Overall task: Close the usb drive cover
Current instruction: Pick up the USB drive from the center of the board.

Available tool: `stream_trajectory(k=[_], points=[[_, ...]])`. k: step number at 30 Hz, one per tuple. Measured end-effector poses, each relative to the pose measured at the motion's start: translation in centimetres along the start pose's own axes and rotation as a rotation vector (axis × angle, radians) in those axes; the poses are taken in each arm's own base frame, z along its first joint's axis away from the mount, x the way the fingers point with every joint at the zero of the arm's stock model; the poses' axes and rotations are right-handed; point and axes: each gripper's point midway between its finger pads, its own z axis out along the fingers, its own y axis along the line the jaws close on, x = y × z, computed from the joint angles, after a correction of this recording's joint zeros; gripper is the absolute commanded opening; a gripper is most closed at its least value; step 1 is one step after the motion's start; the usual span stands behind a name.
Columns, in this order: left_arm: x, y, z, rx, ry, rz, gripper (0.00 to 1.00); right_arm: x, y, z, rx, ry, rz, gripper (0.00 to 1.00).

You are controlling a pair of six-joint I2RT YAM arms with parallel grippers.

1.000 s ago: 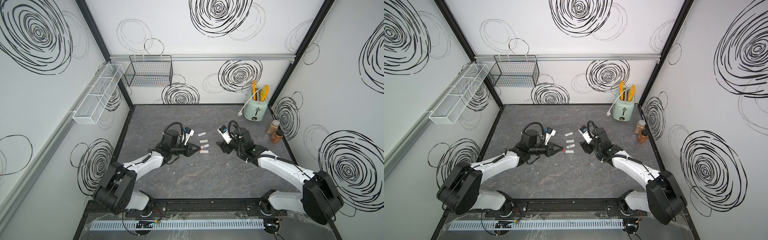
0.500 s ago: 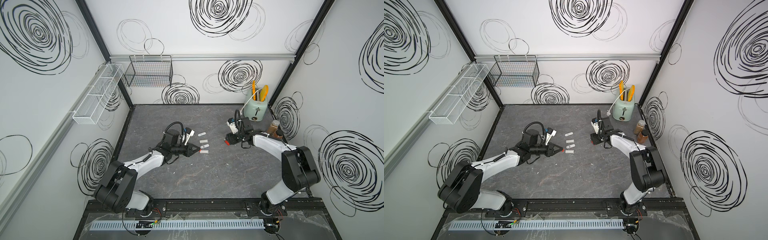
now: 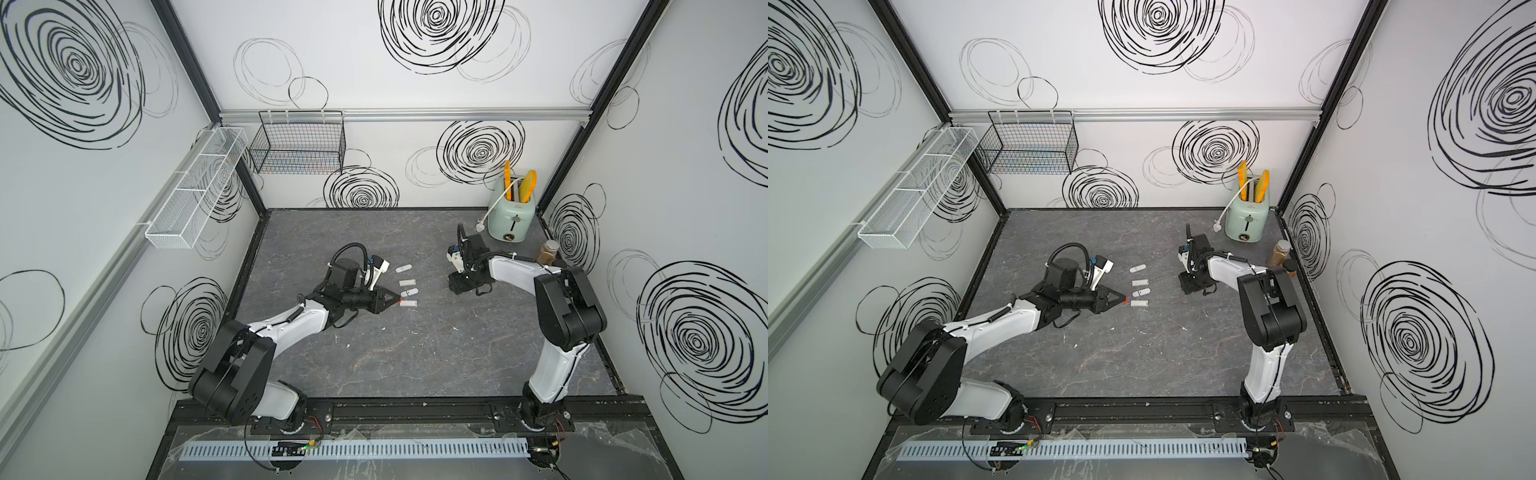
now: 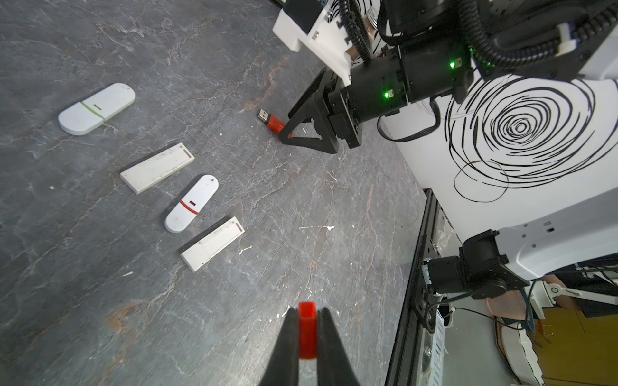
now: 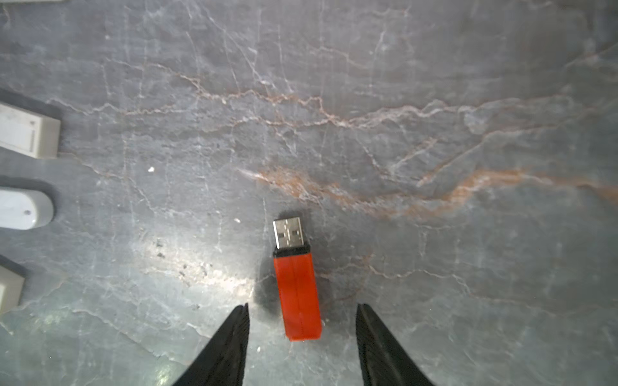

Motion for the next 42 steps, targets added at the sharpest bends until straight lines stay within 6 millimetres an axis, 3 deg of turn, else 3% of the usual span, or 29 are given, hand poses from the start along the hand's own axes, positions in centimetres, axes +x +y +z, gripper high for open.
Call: stream_trajectory(k=[10, 15, 20, 27, 30, 35, 42], points=[[0.2, 0.2, 0.1, -0.003, 0.009, -0.001, 0.0, -0.3, 0.1, 0.9, 0.034, 0.02, -0.035, 0.4], [0.2, 0.2, 0.1, -0.004, 0.009, 0.002, 0.0, -0.5, 0.1, 0.9, 0.045, 0.019, -0.049, 0.29], [0.2, 0.2, 0.1, -0.004, 0.01, 0.007, 0.0, -0.5, 0.3, 0.9, 0.053, 0.018, -0.068, 0.06], [0.2, 0.2, 0.1, -0.004, 0.012, 0.008, 0.0, 0.6, 0.7, 0.3, 0.058, 0.024, -0.104, 0.05], [0.3, 0.1, 0.2, -0.002, 0.016, 0.009, 0.0, 1.6, 1.9, -0.9, 0.044, 0.009, -0.154, 0.05], [0.4, 0.0, 0.2, 0.0, 0.019, 0.015, 0.0, 2.2, 5.6, -3.4, 0.007, -0.092, -0.309, 0.03], [0.7, -0.4, 0.4, 0.015, 0.029, 0.019, 0.0, 3.4, 9.7, -5.3, -0.034, -0.248, -0.521, 0.02]])
